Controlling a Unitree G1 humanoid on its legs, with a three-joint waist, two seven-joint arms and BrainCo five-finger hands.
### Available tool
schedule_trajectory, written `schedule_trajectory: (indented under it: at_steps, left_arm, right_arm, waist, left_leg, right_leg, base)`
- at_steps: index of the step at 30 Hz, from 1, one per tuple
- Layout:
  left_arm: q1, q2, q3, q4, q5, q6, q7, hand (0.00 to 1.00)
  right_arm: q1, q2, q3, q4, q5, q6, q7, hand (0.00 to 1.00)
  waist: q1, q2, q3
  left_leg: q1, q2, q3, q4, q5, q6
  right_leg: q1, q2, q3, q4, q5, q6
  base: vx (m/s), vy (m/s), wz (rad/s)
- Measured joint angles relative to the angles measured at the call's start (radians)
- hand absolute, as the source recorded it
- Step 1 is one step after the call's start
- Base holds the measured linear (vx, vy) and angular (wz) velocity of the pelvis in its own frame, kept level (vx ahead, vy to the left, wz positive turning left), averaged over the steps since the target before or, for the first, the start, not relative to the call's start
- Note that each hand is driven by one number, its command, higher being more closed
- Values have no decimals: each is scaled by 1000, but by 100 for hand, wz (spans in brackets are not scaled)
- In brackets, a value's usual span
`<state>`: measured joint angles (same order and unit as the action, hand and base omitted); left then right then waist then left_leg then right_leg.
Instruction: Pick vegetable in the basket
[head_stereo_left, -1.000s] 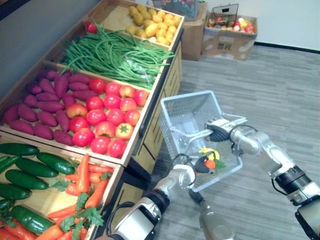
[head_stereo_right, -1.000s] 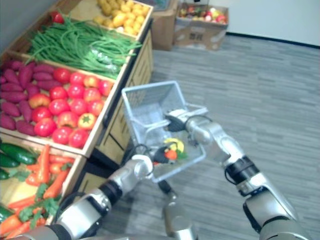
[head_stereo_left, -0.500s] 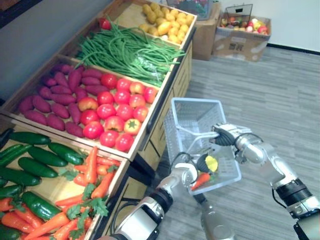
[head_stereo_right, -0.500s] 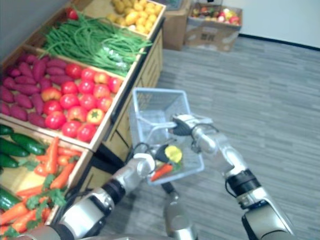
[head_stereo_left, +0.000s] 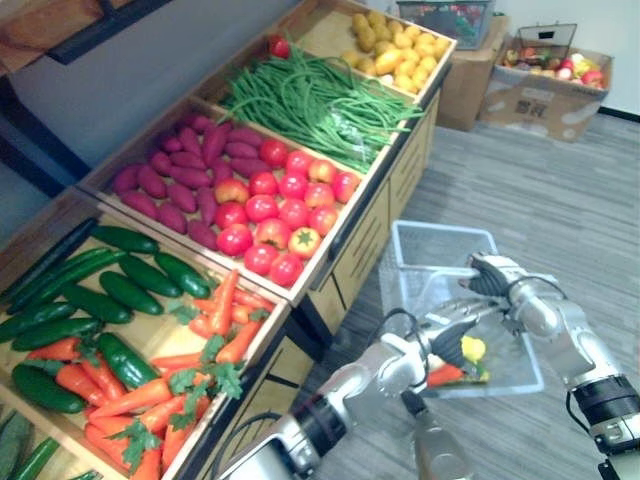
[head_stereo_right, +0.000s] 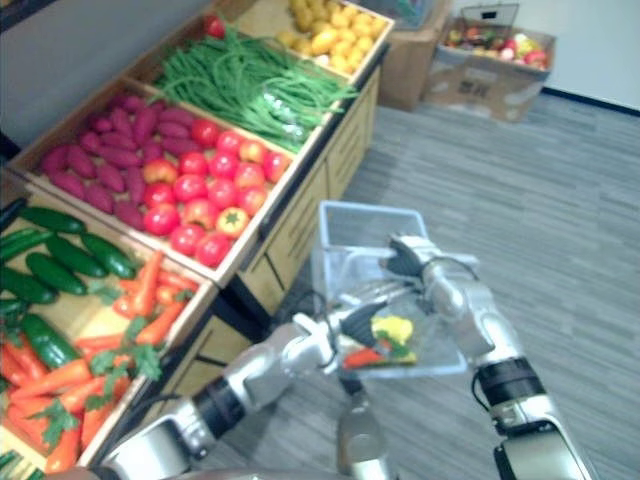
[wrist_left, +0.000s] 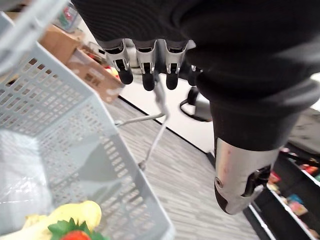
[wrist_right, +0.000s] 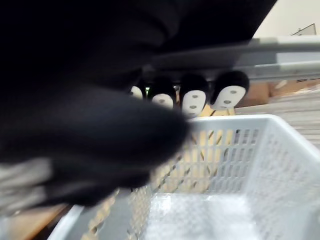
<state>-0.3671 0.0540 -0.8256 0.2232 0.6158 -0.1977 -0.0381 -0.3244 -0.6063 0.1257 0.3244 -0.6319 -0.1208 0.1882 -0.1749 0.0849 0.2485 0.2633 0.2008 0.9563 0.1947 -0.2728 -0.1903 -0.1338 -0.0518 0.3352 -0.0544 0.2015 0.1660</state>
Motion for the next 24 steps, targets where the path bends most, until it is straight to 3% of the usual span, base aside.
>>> schedule_trajectory:
  at_steps: [3, 6, 11, 15, 20, 22, 24]
  left_arm:
    - [128, 45, -24, -184, -115, -57, -53, 0]
    - [245, 113, 26, -320, -257, -64, -91, 0]
    - [379, 260, 167, -478, -402, -47, -117, 0]
    - [475, 306, 281, -552, -458, -39, -115, 0]
    - [557, 282, 498, -598, -456, -38, -48, 0]
    - [583, 235, 598, -598, -454, -33, -13, 0]
    - [610, 127, 769, -582, -432, -28, 66, 0]
  right_arm:
    - [32, 3, -77, 90, -2, 46, -30, 100]
    - [85, 10, -164, 152, -5, 72, -66, 100]
    - [145, 37, -309, 313, -24, 108, -124, 100]
    - [193, 59, -415, 466, -17, 123, -165, 100]
    - [223, 127, -528, 584, 23, 138, -232, 100]
    - [243, 157, -561, 600, 50, 139, -246, 100]
    - [278, 197, -616, 635, 93, 138, -273, 100]
  waist:
    - [25, 35, -20]
    - [34, 49, -31]
    - [57, 40, -64]
    - [100, 24, -102]
    - [134, -30, -133]
    - [144, -47, -146]
    - [159, -68, -169]
  left_leg:
    - [-4, 0, -20, 1, -1, 4]
    - [-30, -2, -85, 1, 5, 17]
    - [-102, -5, -230, -2, 33, 42]
    - [-135, -14, -343, -20, 60, 55]
    - [-157, -44, -463, -98, 126, 69]
    - [-155, -47, -489, -123, 144, 70]
    - [-157, -54, -529, -160, 171, 72]
  right_leg:
    - [10, -10, -19, 0, -4, 5]
    - [23, -34, -73, -1, -15, 7]
    - [43, -76, -205, 0, -38, 4]
    - [82, -103, -318, -1, -52, -1]
    - [112, -130, -439, -3, -53, -1]
    - [122, -131, -463, -3, -53, -1]
    - [134, -135, -506, -3, -53, -2]
  base:
    - [-68, -50, 21]
    - [-72, -61, 53]
    - [-65, -84, 85]
    - [-5, -43, 82]
    - [-1, -39, 75]
    - [-8, -28, 41]
    - [-10, -31, 50]
